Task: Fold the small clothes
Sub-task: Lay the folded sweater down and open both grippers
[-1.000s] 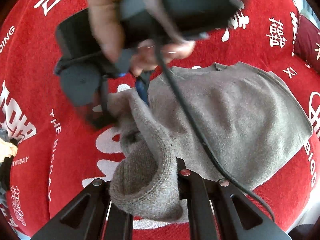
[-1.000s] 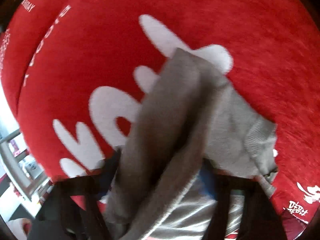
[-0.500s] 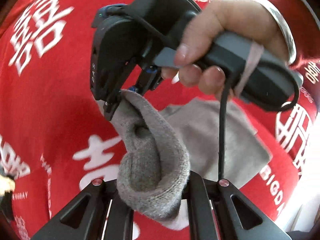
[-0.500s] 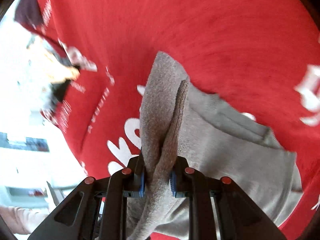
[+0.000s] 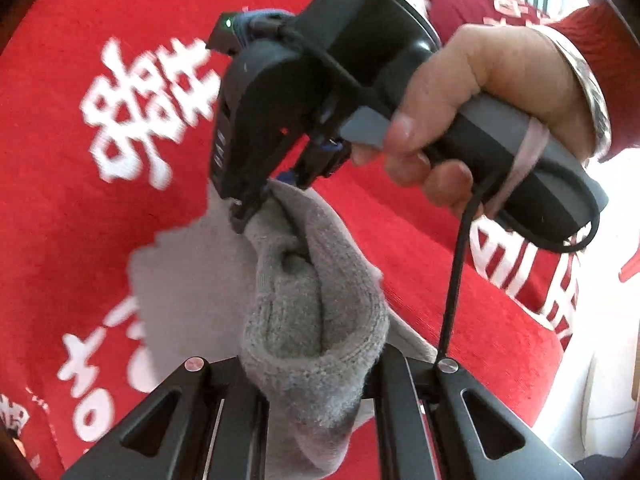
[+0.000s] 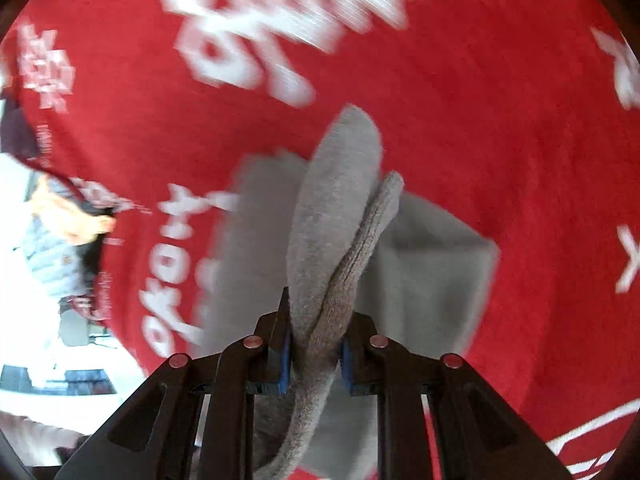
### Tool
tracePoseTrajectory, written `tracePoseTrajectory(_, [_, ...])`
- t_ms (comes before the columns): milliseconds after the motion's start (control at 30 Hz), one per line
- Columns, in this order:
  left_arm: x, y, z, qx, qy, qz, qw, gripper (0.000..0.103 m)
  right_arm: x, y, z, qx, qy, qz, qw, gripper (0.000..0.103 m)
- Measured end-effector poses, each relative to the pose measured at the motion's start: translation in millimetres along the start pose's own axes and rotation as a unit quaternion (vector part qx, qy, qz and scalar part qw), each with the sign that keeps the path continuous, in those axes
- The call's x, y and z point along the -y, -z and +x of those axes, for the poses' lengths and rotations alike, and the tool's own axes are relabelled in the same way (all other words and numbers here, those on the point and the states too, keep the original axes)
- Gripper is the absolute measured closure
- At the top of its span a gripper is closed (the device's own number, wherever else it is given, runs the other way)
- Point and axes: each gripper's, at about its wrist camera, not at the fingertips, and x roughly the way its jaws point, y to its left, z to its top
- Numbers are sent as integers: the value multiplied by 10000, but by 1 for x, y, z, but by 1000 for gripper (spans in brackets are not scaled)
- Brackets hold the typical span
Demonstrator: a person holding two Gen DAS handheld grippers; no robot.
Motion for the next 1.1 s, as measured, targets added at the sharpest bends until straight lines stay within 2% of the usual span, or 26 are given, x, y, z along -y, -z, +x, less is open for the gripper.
tracePoseTrajectory(67, [6,4,13,-190,67,-40,9998,93,15,7,14,-45,12,127,9999,81])
tracePoseTrajectory(100, [8,6,15,-229,68,-52,9997,93,22,11,15,91,-126,200,9997,81])
tracePoseTrajectory(233, [5,7,9,-273,93,-139,9995,92,31,11,7,207,-216,248,9992,80])
tracePoseTrajectory(267, [5,8,9,-349,112,-183,9992,89,32,10,5,202,-150,229,9994,74])
tracePoseTrajectory(300, [3,9,9,-423,146,-265,9986,81,36,10,1,206,-66,235,9995,69])
tracePoseTrajectory(333, [-1,8,5,-464,178,-370,9981,68,36,10,-5,216,111,285,9993,58])
tracePoseTrajectory(367, [-7,9,-2,-458,131,-510,9976,59,38,10,-8,203,281,346,9988,54])
tracePoseTrajectory(400, [-9,12,-7,-410,43,-569,9975,43,44,11,-13,159,408,482,9979,53])
tracePoseTrajectory(433, [-14,11,-15,-341,-50,-600,9976,40,44,14,-15,162,392,609,9972,53])
tracePoseTrajectory(533, [-23,16,-33,-355,-85,-681,9970,40,53,33,-31,254,425,1074,9930,50])
tracePoseTrajectory(667, [-53,32,-42,-523,4,-1195,9915,40,56,69,-46,302,394,1549,9867,50])
tracePoseTrajectory(733, [-75,40,-42,-619,-72,-1505,9866,40,56,95,-57,445,37,1835,9820,49])
tracePoseTrajectory(833, [-103,54,-43,-743,-113,-1870,9795,40,56,132,-65,586,-534,2269,9707,37])
tracePoseTrajectory(933, [-122,63,-40,-873,-11,-2021,9755,40,51,157,-63,633,-988,2566,9594,36])
tracePoseTrajectory(1000, [-134,68,-32,-1018,89,-2259,9688,40,49,164,-57,653,-1113,2701,9542,36])
tracePoseTrajectory(1100, [-147,69,-19,-1092,270,-2635,9581,40,45,161,-46,641,-1039,2800,9522,36])
